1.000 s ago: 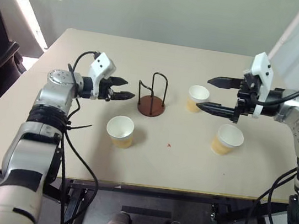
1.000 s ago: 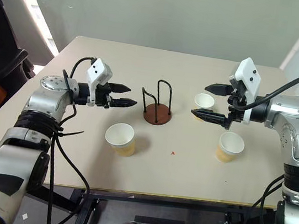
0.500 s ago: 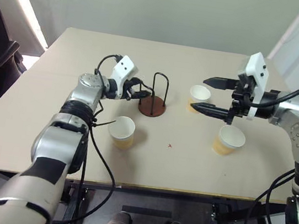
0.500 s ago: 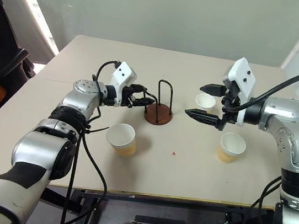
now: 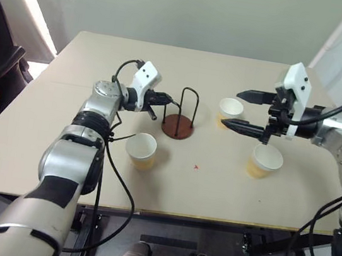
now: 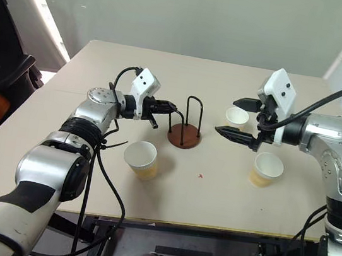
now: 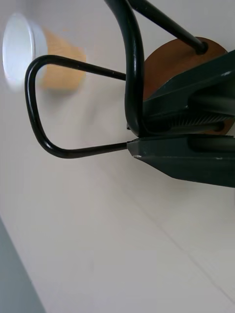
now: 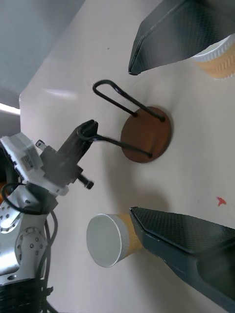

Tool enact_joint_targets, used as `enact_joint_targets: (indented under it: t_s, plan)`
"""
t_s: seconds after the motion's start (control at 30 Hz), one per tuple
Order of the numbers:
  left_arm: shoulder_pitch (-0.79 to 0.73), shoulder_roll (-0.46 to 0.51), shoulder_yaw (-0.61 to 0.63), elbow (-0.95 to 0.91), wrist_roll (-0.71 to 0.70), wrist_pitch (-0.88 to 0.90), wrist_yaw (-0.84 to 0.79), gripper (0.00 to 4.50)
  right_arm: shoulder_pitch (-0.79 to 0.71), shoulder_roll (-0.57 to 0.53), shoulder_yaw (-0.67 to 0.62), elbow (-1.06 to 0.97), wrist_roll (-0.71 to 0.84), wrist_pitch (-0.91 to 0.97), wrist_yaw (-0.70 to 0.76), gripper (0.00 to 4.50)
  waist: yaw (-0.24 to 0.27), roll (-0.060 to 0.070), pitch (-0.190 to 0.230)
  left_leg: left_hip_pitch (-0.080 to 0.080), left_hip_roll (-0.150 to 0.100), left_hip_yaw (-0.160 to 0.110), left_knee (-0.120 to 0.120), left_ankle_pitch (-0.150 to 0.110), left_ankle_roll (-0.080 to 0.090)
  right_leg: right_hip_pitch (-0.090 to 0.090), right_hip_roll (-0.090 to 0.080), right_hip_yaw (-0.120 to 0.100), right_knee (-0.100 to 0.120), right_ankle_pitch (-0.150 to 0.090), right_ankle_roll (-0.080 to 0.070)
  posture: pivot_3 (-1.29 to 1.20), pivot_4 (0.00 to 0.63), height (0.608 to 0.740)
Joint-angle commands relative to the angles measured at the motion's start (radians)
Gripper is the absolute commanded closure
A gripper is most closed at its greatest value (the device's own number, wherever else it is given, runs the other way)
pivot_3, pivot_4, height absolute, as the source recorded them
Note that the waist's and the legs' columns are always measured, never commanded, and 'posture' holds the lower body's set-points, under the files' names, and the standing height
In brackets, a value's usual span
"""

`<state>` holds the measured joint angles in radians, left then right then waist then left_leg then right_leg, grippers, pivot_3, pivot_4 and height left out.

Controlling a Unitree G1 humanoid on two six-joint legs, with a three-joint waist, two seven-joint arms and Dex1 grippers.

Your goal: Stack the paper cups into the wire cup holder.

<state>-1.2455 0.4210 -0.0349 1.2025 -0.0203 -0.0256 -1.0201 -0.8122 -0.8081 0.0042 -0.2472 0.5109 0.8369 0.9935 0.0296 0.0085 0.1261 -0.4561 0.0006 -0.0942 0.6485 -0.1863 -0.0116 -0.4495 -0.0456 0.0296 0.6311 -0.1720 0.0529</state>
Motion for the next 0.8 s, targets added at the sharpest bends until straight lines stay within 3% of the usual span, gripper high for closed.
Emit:
enact_joint_targets:
  t_s: [0.03,0.2,0.33,0.57,0.8]
  plan:
    - [-0.042,0.011,0.022,-0.098,-0.044,0.016,-0.124,4.48,0.027,-0.088,-0.028,-0.047,0.027,-0.040,0.105,0.00,0.003,0.000,0.000,-0.001,0.000,0.000,0.000,0.000,0.000,0.000,0.000,0.000,-0.001,0.000,0.000,0.00,0.150,0.740]
    - [0.015,-0.002,-0.019,-0.333,-0.089,0.114,-0.306,4.48,0.128,-0.235,-0.026,-0.060,0.034,-0.096,0.268,0.00,0.006,0.000,0.000,-0.006,-0.001,0.000,0.006,0.000,0.000,0.000,0.000,0.000,-0.001,-0.002,0.004,0.00,0.150,0.740]
    - [0.102,-0.013,-0.066,-0.541,-0.111,0.195,-0.363,4.48,0.178,-0.287,-0.037,-0.051,0.023,-0.132,0.313,0.00,0.005,0.001,0.000,-0.006,-0.001,0.003,0.014,-0.002,-0.001,0.003,0.000,0.001,0.000,-0.004,0.008,0.00,0.150,0.740]
    - [0.244,-0.030,-0.149,-0.739,-0.110,0.275,-0.347,4.48,0.231,-0.318,-0.058,-0.020,0.008,-0.163,0.304,0.00,0.004,0.001,0.000,-0.003,0.000,0.004,0.018,-0.009,0.010,0.005,-0.001,0.002,0.000,-0.002,0.012,0.00,0.150,0.740]
    - [0.281,-0.054,-0.204,-0.739,-0.046,0.218,-0.235,4.48,0.255,-0.330,-0.072,-0.040,0.018,-0.155,0.299,0.00,0.004,0.001,0.000,0.002,-0.001,0.004,0.017,-0.010,0.012,0.011,-0.003,0.002,0.001,-0.002,0.011,0.00,0.150,0.740]
